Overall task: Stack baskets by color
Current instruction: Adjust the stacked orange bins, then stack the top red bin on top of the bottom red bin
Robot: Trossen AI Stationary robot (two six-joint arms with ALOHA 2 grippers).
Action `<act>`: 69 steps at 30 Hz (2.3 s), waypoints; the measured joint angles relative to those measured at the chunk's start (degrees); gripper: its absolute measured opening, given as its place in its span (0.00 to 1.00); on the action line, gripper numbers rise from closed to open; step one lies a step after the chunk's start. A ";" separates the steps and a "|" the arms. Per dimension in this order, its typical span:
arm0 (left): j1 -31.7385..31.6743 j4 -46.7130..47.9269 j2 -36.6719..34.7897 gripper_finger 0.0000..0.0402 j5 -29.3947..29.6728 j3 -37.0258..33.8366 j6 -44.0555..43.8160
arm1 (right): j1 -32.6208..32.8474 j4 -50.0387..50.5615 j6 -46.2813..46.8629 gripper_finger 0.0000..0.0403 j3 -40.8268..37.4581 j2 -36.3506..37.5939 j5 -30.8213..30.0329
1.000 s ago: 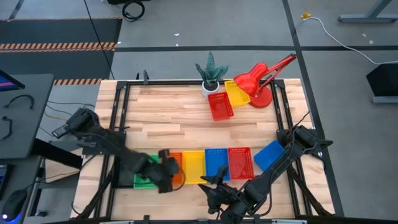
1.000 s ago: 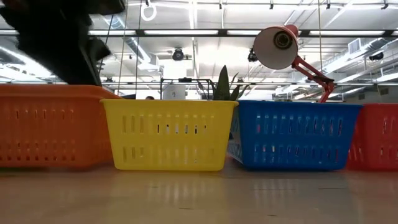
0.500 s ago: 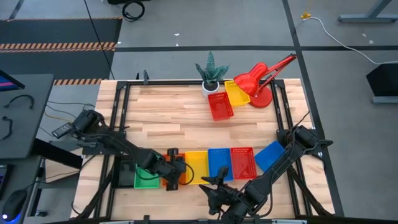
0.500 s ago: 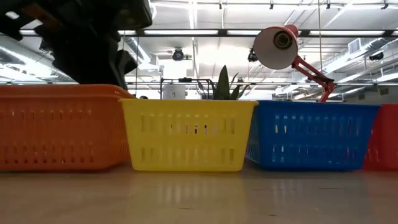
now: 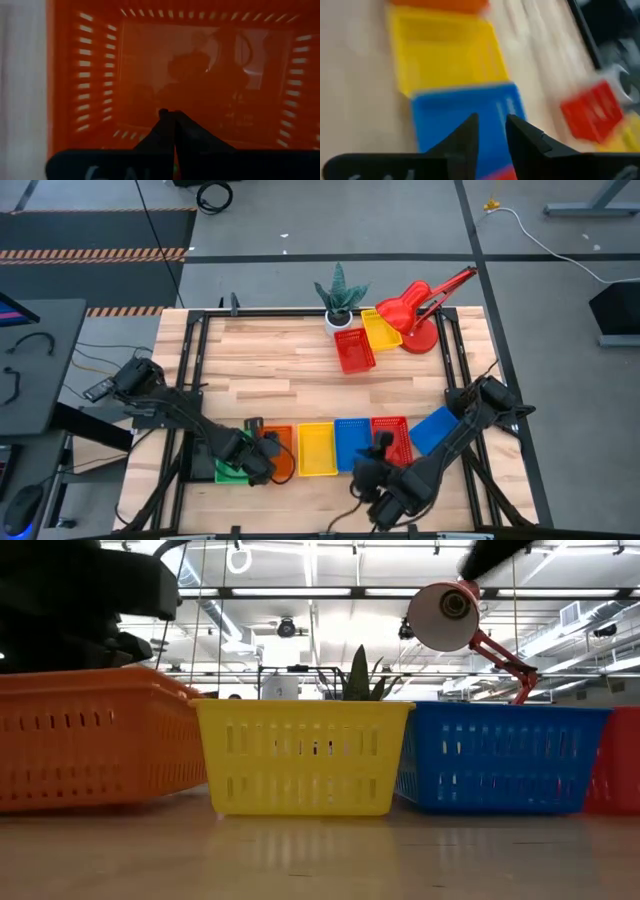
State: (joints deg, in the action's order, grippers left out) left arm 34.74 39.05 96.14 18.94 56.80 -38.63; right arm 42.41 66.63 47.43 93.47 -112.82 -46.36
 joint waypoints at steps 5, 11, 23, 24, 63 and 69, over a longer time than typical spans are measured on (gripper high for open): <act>0.48 0.61 -3.02 0.02 0.95 0.43 -0.96 | -4.20 17.87 3.68 0.20 0.02 0.44 -0.80; 2.02 1.11 -7.58 0.02 7.83 3.94 -1.35 | -15.14 15.07 -13.76 0.19 -6.25 5.72 -1.58; 10.84 -0.47 -8.79 0.02 24.00 5.22 -3.43 | -44.80 -31.02 -59.05 0.26 -33.92 22.30 24.01; 11.28 -0.50 -8.79 0.02 24.58 5.22 -3.84 | -46.29 -32.90 -60.36 0.26 -34.40 22.03 24.33; 12.13 -1.16 -8.76 0.02 25.34 5.18 -4.28 | -2.94 -4.30 -10.48 0.01 -15.59 19.94 31.05; 12.08 -1.18 -8.76 0.02 26.10 5.18 -4.24 | 2.57 -5.80 1.08 0.01 -20.97 19.90 30.65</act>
State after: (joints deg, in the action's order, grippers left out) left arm 46.83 37.87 87.37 45.04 61.98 -42.87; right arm 44.98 60.84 48.51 72.50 -92.92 -15.71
